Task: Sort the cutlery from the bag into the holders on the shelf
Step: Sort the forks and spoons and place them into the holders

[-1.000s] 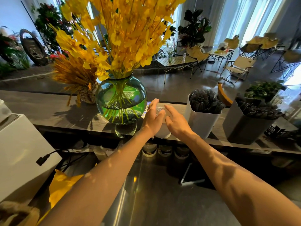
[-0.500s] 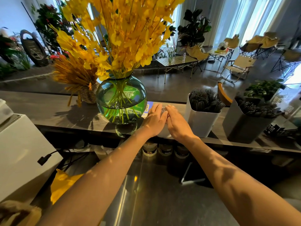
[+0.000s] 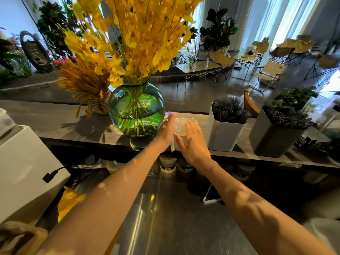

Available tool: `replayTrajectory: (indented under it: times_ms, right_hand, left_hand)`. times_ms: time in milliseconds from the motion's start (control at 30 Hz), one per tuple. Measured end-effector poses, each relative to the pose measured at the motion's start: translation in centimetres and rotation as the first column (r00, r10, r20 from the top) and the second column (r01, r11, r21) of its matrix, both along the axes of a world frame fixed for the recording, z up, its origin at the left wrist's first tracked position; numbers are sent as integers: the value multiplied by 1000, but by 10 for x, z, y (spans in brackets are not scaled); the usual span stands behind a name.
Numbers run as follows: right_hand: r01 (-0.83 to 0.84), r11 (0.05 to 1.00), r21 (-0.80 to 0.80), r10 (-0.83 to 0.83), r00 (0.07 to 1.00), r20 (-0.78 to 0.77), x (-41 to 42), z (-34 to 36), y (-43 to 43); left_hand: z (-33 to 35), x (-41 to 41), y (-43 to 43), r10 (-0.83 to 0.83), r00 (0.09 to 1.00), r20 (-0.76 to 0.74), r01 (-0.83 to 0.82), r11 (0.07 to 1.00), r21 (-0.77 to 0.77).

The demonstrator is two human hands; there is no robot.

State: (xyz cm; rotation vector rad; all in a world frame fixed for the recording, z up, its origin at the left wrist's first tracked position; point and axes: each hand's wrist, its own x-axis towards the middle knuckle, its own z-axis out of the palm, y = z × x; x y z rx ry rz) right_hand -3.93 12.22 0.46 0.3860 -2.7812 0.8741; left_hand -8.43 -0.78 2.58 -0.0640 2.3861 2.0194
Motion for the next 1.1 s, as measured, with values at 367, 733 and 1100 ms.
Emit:
replayTrajectory:
  times_ms: [367, 733, 1100]
  right_hand:
    - [70, 990, 125, -80, 994, 75, -27, 17, 2]
    - [-12, 995, 102, 5, 998, 62, -40, -1, 2]
    - [16, 996, -93, -8, 997, 82, -38, 10, 4]
  left_hand:
    - [0, 5, 0, -49, 995, -91, 26, 971, -239]
    - [-6, 3, 9, -186, 969, -164, 90, 881, -464]
    - [6, 11, 9, -172, 985, -29, 145, 898, -415]
